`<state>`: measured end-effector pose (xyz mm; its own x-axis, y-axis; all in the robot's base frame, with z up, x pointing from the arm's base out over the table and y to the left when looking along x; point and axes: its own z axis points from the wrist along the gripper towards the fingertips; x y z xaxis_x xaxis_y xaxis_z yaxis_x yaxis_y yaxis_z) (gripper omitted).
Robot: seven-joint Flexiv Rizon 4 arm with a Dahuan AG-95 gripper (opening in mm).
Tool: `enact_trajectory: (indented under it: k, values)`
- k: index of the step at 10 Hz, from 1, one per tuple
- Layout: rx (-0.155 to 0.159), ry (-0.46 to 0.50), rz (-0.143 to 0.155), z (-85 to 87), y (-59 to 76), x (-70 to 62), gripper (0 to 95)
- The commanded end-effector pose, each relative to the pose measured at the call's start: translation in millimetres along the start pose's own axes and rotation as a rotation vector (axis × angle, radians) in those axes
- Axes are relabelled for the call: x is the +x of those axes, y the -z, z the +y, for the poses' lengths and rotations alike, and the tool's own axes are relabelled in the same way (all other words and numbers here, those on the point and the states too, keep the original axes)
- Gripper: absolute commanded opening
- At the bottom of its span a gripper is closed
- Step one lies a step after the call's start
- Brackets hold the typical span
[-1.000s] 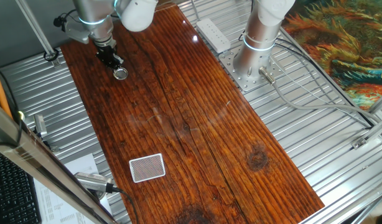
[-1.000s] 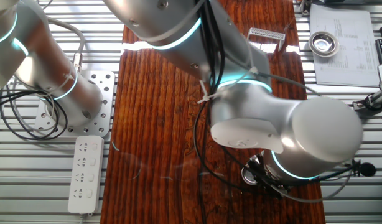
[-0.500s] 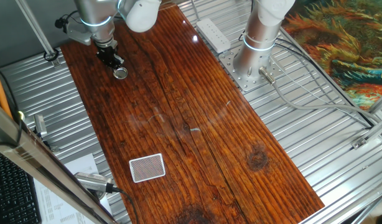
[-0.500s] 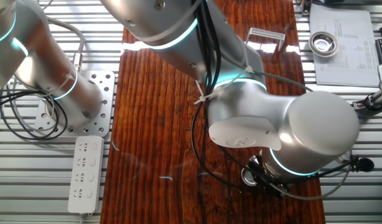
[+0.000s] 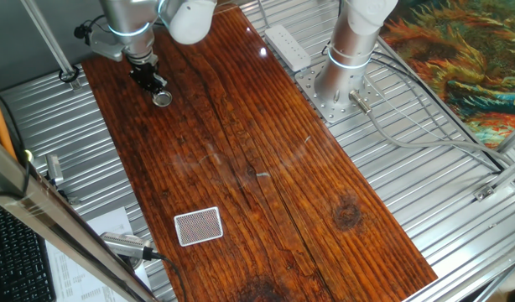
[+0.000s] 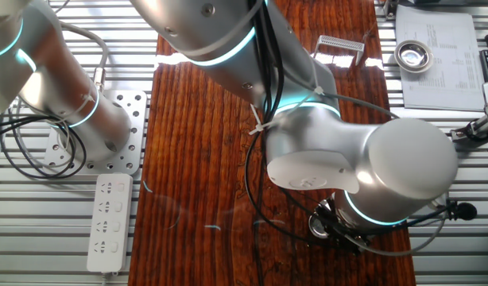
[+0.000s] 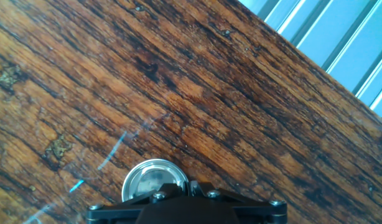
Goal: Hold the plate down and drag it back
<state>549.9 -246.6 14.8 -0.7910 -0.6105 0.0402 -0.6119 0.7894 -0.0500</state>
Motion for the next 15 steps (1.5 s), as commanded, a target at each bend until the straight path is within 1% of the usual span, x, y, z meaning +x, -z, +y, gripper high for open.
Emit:
enact_trajectory:
  k: [1, 4, 7, 8, 9, 12, 13, 15]
  values:
    - [0.011, 0.001, 0.003, -0.5, -5.1, 0.1, 0.0]
    - [0.007, 0.001, 0.002, -0.8, -5.2, 0.6, 0.0]
    - [0.008, 0.001, 0.002, -1.8, -5.5, 1.8, 0.0]
    - [0.007, 0.003, 0.001, -2.8, -5.1, 2.9, 0.0]
    - [-0.003, 0.001, -0.004, -2.9, -5.1, 3.0, 0.0]
    - [0.002, 0.003, -0.002, -3.1, -5.3, 3.3, 0.0]
    - [0.003, 0.009, -0.001, -4.7, -4.7, 5.2, 0.0]
    - [-0.014, 0.004, -0.01, -5.4, -4.8, 6.4, 0.0]
